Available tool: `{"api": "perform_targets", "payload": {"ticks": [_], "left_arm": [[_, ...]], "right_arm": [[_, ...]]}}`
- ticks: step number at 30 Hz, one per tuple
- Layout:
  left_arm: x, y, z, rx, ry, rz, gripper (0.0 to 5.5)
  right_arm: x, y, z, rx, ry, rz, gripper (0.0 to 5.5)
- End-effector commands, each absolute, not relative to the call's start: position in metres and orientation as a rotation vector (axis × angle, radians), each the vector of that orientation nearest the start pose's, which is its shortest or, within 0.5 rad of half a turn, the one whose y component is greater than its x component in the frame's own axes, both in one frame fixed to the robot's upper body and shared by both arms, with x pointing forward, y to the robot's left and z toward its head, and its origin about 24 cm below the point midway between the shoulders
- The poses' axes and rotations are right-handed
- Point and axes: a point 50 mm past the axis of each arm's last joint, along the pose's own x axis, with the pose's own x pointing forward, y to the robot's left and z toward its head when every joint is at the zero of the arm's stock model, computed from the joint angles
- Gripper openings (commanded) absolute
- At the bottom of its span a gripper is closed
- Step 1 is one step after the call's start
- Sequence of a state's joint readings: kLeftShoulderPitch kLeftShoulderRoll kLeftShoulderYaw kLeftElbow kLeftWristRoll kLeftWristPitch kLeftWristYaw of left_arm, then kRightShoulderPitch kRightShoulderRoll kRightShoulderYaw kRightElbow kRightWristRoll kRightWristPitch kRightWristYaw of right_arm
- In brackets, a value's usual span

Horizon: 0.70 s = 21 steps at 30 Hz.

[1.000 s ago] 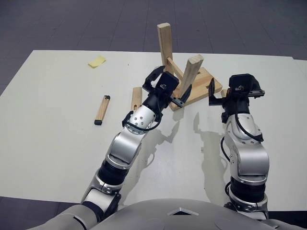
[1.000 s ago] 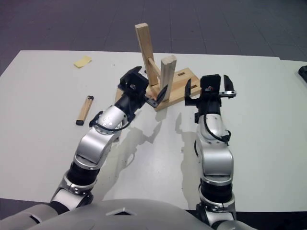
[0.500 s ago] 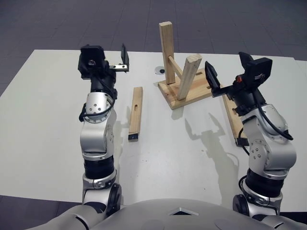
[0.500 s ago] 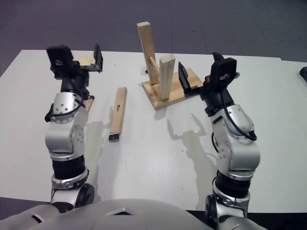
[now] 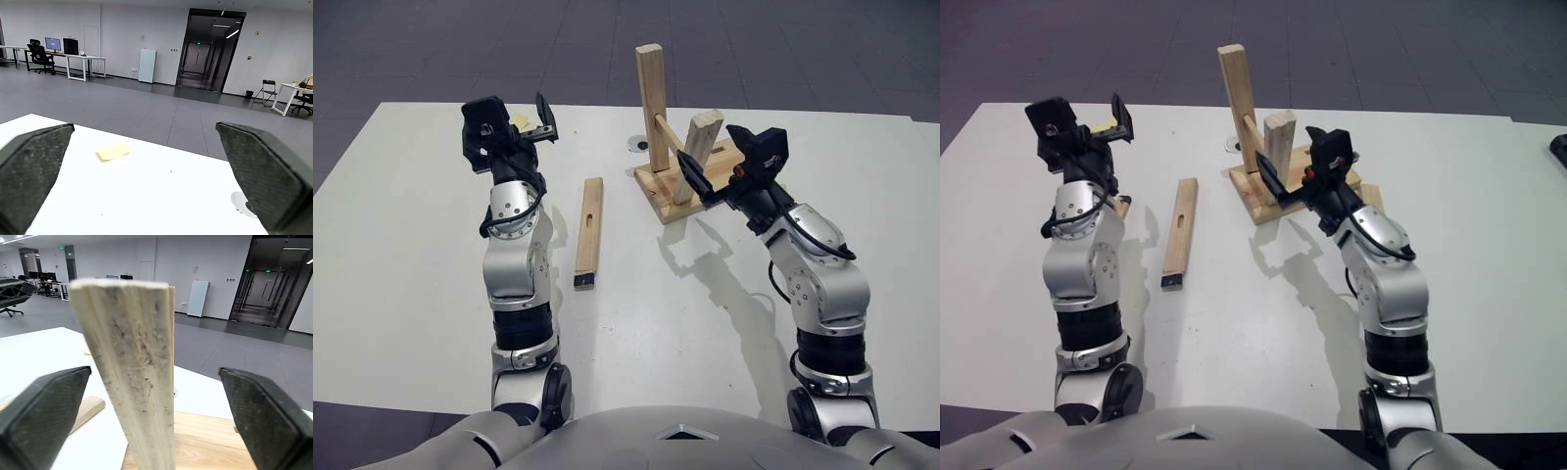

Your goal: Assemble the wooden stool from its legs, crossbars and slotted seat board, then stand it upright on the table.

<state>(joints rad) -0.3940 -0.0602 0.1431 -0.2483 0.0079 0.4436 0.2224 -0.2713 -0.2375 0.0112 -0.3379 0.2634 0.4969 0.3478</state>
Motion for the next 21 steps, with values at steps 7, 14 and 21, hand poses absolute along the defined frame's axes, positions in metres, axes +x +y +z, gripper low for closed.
{"api": "perform_targets", "payload": {"ticks": [7,14,21], "left_arm": [[0.306,0.15,0.156,-0.084,-0.15,0.234,5.4],[0.306,0.15,0.154,-0.082,-0.14,0.234,5.4],[0.311,0.145,0.154,-0.066,-0.121,0.188,5.4]], "right_arm": [[0.284,-0.123,0.145,-0.01,-0.094,0.544,3.02],[0.283,-0.126,0.149,0.026,-0.093,0.584,2.19],[0.279,-0.159,0.153,-0.092,-0.064,0.821,2.17]]}}
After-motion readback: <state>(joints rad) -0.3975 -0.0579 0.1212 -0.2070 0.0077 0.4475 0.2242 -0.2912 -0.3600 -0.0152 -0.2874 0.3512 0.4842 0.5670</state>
